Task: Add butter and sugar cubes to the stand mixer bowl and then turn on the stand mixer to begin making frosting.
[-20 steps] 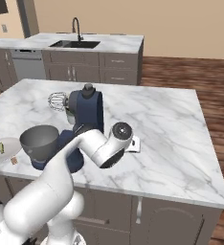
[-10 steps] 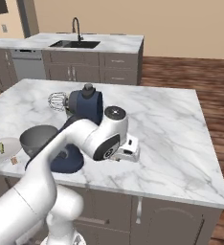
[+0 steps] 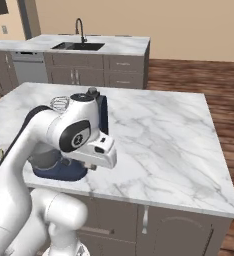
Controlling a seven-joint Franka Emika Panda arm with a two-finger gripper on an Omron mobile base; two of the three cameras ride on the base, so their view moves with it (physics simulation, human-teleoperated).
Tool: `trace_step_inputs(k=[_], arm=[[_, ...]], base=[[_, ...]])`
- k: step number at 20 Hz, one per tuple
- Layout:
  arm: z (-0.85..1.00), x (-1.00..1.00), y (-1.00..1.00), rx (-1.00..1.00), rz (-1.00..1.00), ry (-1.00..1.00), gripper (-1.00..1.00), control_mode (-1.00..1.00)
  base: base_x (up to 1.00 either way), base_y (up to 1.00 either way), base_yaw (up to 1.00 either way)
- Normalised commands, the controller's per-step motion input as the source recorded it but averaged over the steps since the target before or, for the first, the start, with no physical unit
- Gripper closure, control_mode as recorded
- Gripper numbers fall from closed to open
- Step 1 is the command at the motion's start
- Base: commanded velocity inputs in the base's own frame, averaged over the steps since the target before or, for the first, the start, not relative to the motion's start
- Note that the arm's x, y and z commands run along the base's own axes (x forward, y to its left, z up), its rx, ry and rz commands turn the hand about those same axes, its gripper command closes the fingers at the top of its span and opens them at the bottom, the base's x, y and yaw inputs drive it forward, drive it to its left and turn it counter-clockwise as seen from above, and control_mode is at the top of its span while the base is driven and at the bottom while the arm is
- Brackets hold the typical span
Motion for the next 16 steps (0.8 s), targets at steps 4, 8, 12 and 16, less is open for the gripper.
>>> trace_step_inputs(k=[4,8,12,16], arm=[[0.36,-0.33,1.00,-0.02,0.00,0.20,1.00,-1.00],[0.17,-0.09,1.00,-0.01,0.06,0.14,1.00,-1.00],[0.27,0.00,1.00,0.00,0.11,0.13,1.00,-1.00],[0.30,0.00,1.00,-0.02,0.10,0.17,1.00,-1.00]], base=[[0.00,0.00,0.00],[0.00,0.00,0.00],[0.00,0.00,0.00],[0.00,0.00,0.00]])
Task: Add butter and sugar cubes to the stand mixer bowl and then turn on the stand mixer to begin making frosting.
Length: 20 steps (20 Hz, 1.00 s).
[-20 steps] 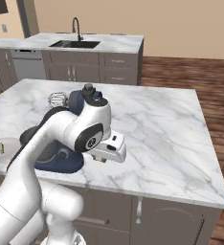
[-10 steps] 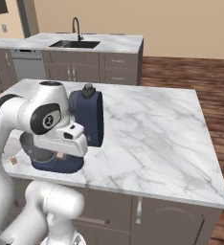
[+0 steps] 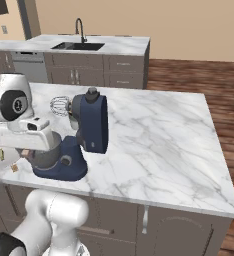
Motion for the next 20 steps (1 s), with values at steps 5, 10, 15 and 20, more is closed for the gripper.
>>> trace_step_inputs(k=[5,10,15,20], arm=[[0.11,0.00,0.98,-0.04,0.04,0.17,1.00,-1.00],[0.00,0.28,0.69,-0.09,0.00,0.08,1.00,-1.00],[0.00,0.51,0.10,-0.13,0.00,-0.01,1.00,-1.00],[0.00,0.39,0.00,-0.14,0.00,-0.11,1.00,-1.00]], base=[[0.00,0.00,0.00],[0.00,0.00,0.00],[0.00,0.00,0.00],[0.00,0.00,0.00]])
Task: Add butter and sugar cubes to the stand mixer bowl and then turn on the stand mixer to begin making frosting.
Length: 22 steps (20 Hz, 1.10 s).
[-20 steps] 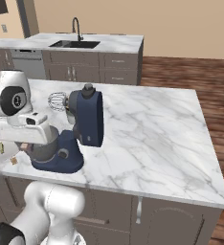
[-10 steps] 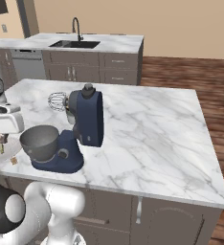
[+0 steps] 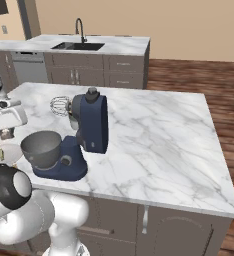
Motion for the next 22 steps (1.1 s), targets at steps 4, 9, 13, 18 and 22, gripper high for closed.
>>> trace_step_inputs(k=[4,9,13,18,22], arm=[[-0.07,0.02,0.00,-0.09,0.00,-0.29,1.00,-1.00],[-0.23,0.18,-0.04,0.00,0.00,-0.23,1.00,-1.00],[-0.25,0.69,-0.01,0.06,0.00,-0.10,1.00,-1.00],[-0.38,0.74,0.01,0.07,0.02,-0.01,1.00,-1.00],[-0.36,0.63,0.00,0.05,0.03,0.00,1.00,-1.00]], base=[[0.00,0.00,0.00],[0.00,0.00,0.00],[0.00,0.00,0.00],[0.00,0.00,0.00],[0.00,0.00,0.00]])
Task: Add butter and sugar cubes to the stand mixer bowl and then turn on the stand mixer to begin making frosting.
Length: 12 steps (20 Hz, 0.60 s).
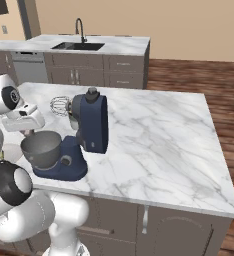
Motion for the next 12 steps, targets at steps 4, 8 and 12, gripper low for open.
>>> trace_step_inputs(k=[4,8,12], arm=[[-0.43,0.38,0.08,0.01,0.00,-0.08,1.00,-1.00],[-0.24,0.09,0.11,0.00,0.00,-0.12,1.00,-1.00],[-0.22,0.24,0.07,0.00,0.00,-0.01,1.00,-1.00]], base=[[0.00,0.00,0.00],[0.00,0.00,0.00],[0.00,0.00,0.00]])
